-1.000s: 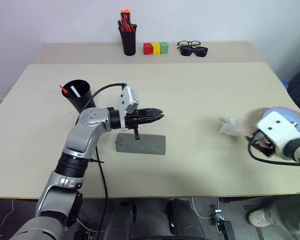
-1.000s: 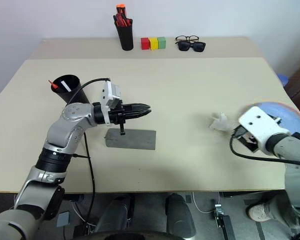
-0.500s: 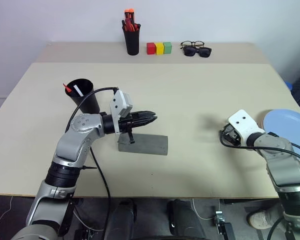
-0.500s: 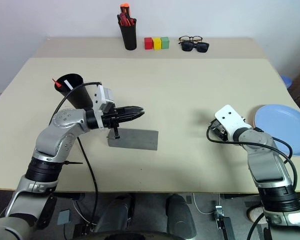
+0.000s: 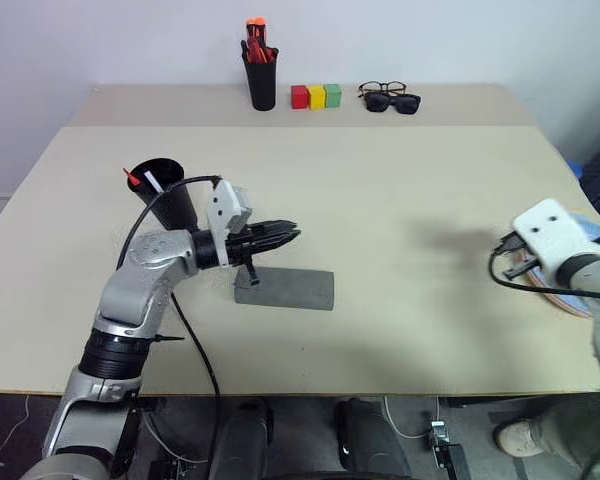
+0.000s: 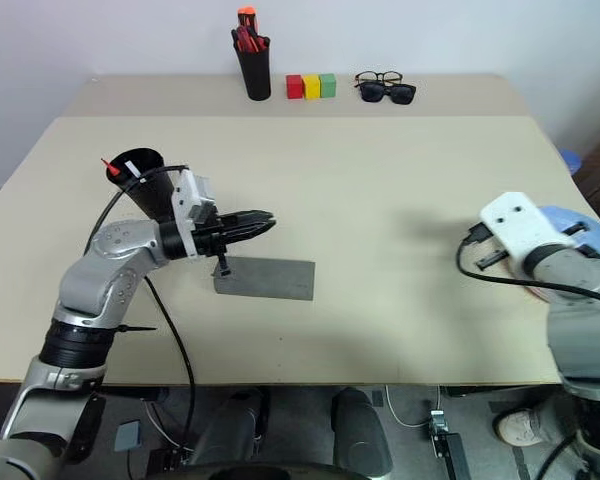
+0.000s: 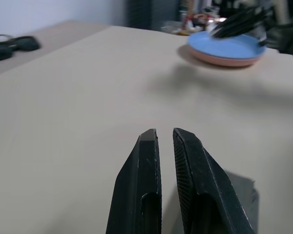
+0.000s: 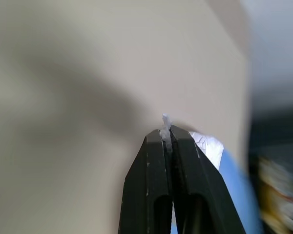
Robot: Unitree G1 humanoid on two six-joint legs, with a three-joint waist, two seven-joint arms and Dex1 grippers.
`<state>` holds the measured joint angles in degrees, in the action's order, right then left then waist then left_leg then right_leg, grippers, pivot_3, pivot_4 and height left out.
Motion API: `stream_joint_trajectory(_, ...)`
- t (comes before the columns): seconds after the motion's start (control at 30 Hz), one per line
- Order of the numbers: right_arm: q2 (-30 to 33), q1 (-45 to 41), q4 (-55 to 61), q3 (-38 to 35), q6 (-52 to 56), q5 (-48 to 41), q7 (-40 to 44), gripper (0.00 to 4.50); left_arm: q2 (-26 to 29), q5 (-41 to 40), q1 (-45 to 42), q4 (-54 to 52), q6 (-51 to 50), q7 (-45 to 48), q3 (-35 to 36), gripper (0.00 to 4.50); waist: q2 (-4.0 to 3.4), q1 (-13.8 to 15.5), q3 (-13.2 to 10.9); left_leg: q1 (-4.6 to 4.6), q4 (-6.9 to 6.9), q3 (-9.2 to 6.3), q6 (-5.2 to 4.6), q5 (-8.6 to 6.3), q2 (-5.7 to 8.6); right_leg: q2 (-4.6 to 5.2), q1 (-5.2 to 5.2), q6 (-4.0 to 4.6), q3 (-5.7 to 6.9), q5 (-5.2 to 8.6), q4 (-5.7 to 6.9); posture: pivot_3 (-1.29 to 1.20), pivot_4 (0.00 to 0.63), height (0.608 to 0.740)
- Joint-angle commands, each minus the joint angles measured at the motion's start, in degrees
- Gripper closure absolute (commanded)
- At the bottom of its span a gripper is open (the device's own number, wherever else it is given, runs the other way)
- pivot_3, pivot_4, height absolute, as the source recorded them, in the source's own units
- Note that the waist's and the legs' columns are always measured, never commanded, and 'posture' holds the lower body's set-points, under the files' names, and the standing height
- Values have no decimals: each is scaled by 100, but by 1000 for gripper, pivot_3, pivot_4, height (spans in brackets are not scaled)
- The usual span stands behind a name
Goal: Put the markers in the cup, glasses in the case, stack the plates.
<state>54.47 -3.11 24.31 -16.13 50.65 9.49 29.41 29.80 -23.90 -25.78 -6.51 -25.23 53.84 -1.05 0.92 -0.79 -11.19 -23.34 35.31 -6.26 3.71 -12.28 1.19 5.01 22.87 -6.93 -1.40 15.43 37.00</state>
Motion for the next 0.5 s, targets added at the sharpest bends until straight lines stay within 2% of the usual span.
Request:
stream_joint_trajectory(0.03,271,220,-436,-242,-82,292,-144,3897,180,-83,290,-371,-8,-170,334,4026,0,-6,0,0,0,1,0,0,0,0,0,0,0,0,0,0,150,740)
stream_joint_trajectory(0.1,303,224,-660,-199,-296,307,-178,3165,286,-76,503,-493,-11,-258,457,4026,0,-15,0,1,1,3,0,0,0,1,0,0,-1,0,0,0,150,740)
stream_joint_trajectory(0.23,279,-212,-1138,259,-1022,357,-256,1109,511,54,1125,-882,111,-617,844,4026,-5,-82,1,4,-2,6,0,0,-4,0,1,2,-3,0,2,0,150,740)
stream_joint_trajectory(0.33,-135,-808,-1450,335,-1804,-64,-228,1109,480,1,1419,-1140,87,-998,1180,4026,-7,-95,2,6,0,6,0,0,-5,-1,0,2,-4,0,2,0,150,740)
stream_joint_trajectory(0.43,-933,-1326,-1478,185,-2319,-1071,207,1109,599,110,1942,-1280,172,-1243,1653,4026,-3,-175,3,5,-2,4,0,0,-5,-2,-2,2,-3,0,1,0,150,740)
stream_joint_trajectory(0.5,-1330,-1503,-1369,179,-2260,-1668,561,1109,684,264,2370,-1354,330,-1414,2053,4026,-5,-174,2,7,-7,2,0,0,-6,-2,-1,2,-3,0,3,0,150,740)
